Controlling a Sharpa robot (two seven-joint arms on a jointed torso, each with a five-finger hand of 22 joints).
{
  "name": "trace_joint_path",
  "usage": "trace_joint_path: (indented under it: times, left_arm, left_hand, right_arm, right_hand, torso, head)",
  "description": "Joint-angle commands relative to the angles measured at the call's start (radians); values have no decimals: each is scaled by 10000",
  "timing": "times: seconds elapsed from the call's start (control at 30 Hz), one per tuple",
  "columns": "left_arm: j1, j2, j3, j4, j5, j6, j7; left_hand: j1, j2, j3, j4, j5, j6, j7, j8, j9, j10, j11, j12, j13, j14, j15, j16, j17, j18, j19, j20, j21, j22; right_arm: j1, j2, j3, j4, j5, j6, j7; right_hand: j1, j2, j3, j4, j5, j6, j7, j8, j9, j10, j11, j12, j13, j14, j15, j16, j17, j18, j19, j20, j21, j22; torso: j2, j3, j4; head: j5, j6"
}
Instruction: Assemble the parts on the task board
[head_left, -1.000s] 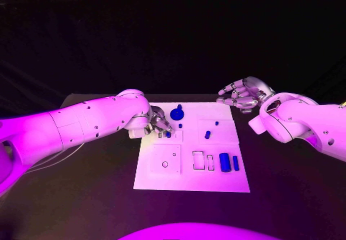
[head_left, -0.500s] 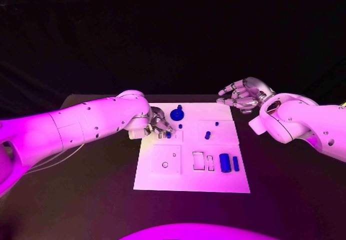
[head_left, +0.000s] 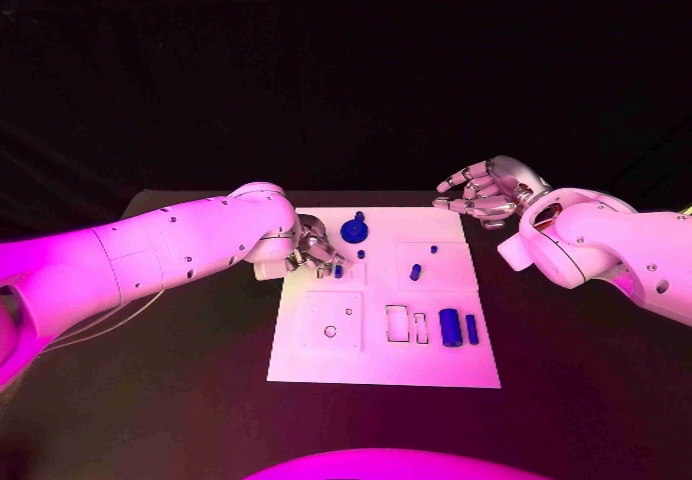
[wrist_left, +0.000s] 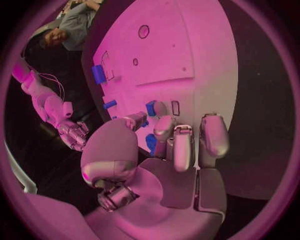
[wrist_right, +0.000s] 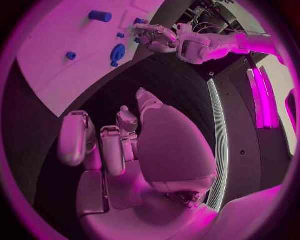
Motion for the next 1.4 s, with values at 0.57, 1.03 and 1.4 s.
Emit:
trace_joint_path:
  times: [0.57, 1.03, 1.4]
  left_arm:
    - [77, -632, 773, 554, 375, -292, 77]
    - [450, -494, 1121, -959, 87, -188, 205]
    - [458, 47, 1033, -1989, -196, 65, 210]
  left_hand:
    - [785, -119, -1172, 70, 151, -847, 374, -436, 149, -1128, 228, -1298, -1592, 804, 185, -321, 1868, 102, -550, 130, -405, -818]
    - [1730, 91, -1770, 48, 198, -1994, 1164, -2379, -1138, -1854, 898, -1674, -2313, 697, 769, -438, 1640, 174, -776, 695, -627, -1096]
    - [1784, 124, -1813, 65, 197, -1883, 1144, -2383, -1179, -1836, 894, -1624, -2275, 697, 777, -434, 1641, 178, -771, 714, -624, -1088]
  right_arm:
    - [-9, -26, 4, -67, 5, 8, 41]
    - [-10, -39, 3, -111, 8, 14, 37]
    - [-10, -27, 3, -103, 9, 19, 44]
  right_hand:
    - [-189, -138, 257, 45, 106, -118, 19, 201, 42, -200, -8, -154, -59, 811, -52, -103, 1705, 126, -212, 2, -183, 437]
    - [-230, -142, 261, 49, 90, -137, 19, 226, 42, -192, -7, -139, -53, 811, -50, -103, 1706, 126, -213, 4, -197, 434]
    - [-230, -142, 261, 49, 90, -137, 19, 226, 42, -192, -7, -139, -53, 811, -50, -103, 1706, 126, -213, 4, -197, 434]
  torso:
    - [-16, 6, 31]
    - [19, 3, 10]
    - [65, -7, 3]
  head:
    - [-21, 155]
    - [6, 313]
    - [34, 306]
